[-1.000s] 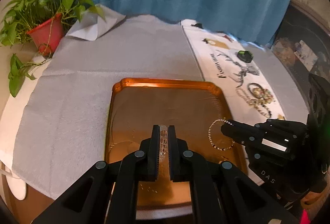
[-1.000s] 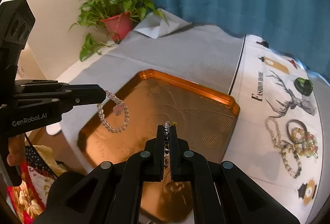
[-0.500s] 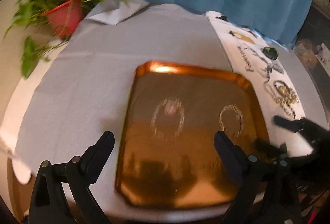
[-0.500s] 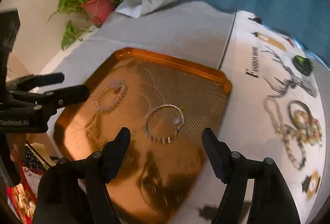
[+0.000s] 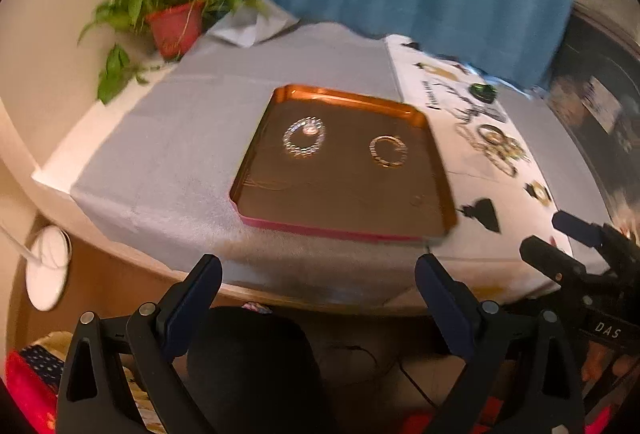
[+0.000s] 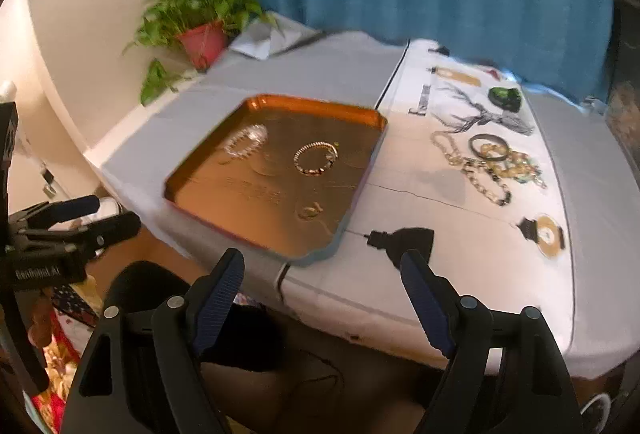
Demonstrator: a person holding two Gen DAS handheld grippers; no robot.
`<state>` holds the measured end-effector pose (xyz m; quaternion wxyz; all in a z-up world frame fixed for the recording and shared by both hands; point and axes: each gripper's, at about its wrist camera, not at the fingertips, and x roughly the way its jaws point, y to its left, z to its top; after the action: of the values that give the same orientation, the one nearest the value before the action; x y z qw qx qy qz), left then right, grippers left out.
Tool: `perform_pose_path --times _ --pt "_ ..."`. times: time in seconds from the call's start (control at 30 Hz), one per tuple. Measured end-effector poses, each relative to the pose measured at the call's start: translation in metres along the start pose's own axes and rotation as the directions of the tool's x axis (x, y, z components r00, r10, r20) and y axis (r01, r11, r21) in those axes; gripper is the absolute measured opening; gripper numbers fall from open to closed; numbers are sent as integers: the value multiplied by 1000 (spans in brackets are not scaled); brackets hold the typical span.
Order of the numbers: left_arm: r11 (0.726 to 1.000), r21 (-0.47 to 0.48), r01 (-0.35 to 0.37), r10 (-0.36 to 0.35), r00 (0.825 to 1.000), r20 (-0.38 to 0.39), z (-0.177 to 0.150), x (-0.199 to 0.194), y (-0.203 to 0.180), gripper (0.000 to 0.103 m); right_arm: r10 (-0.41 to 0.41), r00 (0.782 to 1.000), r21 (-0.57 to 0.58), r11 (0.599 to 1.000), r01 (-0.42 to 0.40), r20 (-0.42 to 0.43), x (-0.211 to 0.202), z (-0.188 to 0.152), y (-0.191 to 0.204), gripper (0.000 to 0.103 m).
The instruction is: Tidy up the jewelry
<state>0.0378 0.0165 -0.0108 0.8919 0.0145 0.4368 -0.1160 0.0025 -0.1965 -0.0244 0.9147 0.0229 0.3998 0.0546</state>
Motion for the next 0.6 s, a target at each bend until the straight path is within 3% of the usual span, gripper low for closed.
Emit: perform_pose_path --times 0.3,0.6 --pt "997 72 -9 3 996 84 -26 -58 -33 96 -4 996 13 1000 3 89 -66 -33 9 82" --pt "996 83 -18 7 991 134 -32 -85 -44 96 1 989 11 1000 -2 149 -102 -46 11 83"
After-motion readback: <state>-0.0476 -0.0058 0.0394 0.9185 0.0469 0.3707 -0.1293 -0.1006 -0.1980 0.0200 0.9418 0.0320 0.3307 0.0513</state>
